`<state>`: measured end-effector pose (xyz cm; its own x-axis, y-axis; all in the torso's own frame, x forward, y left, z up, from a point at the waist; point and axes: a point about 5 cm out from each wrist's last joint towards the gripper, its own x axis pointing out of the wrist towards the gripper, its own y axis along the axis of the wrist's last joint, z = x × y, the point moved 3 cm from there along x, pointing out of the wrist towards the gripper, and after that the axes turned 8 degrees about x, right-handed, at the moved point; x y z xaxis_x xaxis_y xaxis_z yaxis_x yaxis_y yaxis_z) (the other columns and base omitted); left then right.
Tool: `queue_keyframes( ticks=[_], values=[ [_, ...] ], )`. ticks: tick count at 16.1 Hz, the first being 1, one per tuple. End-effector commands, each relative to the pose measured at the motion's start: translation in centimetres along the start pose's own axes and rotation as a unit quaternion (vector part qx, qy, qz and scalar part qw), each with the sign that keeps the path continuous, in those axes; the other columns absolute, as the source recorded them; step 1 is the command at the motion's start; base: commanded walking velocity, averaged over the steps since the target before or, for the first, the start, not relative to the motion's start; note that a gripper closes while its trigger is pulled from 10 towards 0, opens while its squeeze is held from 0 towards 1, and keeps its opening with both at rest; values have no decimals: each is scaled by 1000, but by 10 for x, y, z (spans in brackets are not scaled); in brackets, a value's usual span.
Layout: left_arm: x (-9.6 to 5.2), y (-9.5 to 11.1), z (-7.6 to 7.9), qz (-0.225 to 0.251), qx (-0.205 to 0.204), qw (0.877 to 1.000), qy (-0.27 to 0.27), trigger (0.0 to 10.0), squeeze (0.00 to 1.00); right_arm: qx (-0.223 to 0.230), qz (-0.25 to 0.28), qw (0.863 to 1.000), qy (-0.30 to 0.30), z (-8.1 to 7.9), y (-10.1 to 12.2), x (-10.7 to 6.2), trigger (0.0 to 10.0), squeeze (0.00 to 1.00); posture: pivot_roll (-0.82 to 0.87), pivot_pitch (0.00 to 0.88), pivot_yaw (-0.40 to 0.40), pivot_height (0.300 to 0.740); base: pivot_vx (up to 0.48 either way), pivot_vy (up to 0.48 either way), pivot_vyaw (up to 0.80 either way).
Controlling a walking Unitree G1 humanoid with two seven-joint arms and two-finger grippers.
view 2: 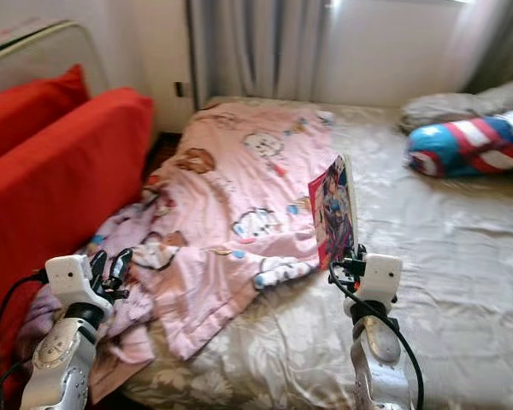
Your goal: Clean up the room
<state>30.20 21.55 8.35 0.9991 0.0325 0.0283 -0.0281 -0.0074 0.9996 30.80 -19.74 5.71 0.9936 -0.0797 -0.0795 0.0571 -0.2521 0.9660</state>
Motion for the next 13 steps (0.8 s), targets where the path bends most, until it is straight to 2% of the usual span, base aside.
queue_keyframes(
  ticks=[1, 4, 10, 12, 13],
  values=[
    [-2, 0, -2, -4, -3, 1000, 2, 10000, 0, 2, 31, 999, 7, -4, 16, 3, 10000, 0, 8, 19, -50, 740, 0, 0, -681],
    [-2, 0, -2, -3, -3, 1000, 4, 10000, 0, 0, 33, 999, 6, -4, 17, 3, 10000, 0, 10, 21, -54, 740, 0, 0, -604],
    [-3, 2, -1, 4, -2, 1000, 3, 10000, 0, 6, 44, 999, 9, -6, 22, 5, 10000, 0, 8, 23, -56, 740, 0, 0, 0],
    [-3, 2, -1, 6, -1, 1000, 5, 10000, 0, 11, 44, 999, 12, -7, 22, 5, 10000, 0, 5, 24, -54, 740, 0, 0, -747],
    [-3, 2, -1, 6, -1, 1000, 5, 10000, 0, 9, 48, 999, 11, -7, 23, 5, 10000, 0, 5, 24, -54, 740, 0, 0, 0]
  ],
)
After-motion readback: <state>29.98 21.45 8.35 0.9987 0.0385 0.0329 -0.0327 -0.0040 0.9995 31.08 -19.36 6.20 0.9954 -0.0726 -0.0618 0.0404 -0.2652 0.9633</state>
